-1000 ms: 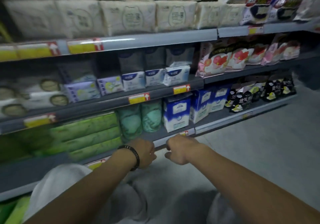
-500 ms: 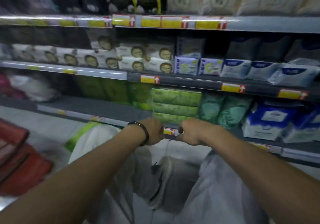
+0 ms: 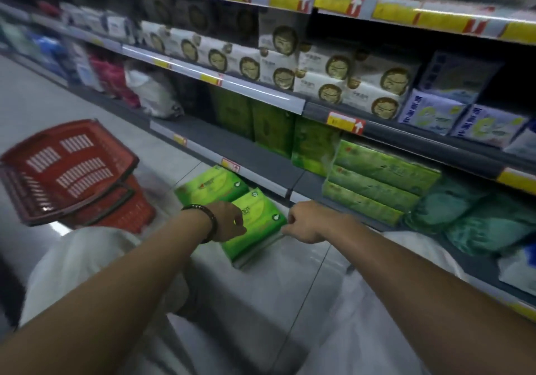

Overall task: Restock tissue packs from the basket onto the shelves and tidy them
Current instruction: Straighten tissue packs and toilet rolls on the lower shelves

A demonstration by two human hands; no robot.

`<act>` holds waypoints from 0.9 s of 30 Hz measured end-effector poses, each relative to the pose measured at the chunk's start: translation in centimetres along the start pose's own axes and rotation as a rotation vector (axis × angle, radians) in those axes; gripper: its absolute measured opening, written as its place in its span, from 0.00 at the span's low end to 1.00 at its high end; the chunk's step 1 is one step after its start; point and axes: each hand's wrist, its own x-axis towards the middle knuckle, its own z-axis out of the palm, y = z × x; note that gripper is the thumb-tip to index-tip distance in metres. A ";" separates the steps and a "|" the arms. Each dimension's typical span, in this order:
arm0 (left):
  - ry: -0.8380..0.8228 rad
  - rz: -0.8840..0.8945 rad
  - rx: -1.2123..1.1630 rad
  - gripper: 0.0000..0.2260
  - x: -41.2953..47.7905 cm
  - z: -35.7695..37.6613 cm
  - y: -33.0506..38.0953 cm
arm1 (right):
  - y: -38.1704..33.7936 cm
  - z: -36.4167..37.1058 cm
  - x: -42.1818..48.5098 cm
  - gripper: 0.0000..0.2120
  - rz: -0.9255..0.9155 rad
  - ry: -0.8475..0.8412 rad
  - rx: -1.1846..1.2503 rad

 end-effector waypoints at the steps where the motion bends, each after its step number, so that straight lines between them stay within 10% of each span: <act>1: -0.025 -0.017 0.000 0.19 0.6 0.5 -1.4 | -0.6 0.4 1.3 0.24 0.001 -0.008 0.025; 12: -0.237 -0.207 -0.202 0.23 17.0 7.4 -13.1 | -3.6 12.7 19.4 0.07 0.326 -0.148 0.463; 15: -0.238 -0.286 -0.416 0.26 22.4 10.4 -15.6 | -3.1 17.1 24.4 0.20 0.453 -0.170 0.734; 19: -0.179 -0.349 -0.655 0.32 28.2 13.1 -17.4 | -4.2 19.0 28.5 0.09 0.722 -0.269 1.169; 27: -0.125 -0.371 -0.581 0.23 33.2 17.7 -19.8 | -5.1 23.5 32.2 0.24 0.839 -0.404 1.388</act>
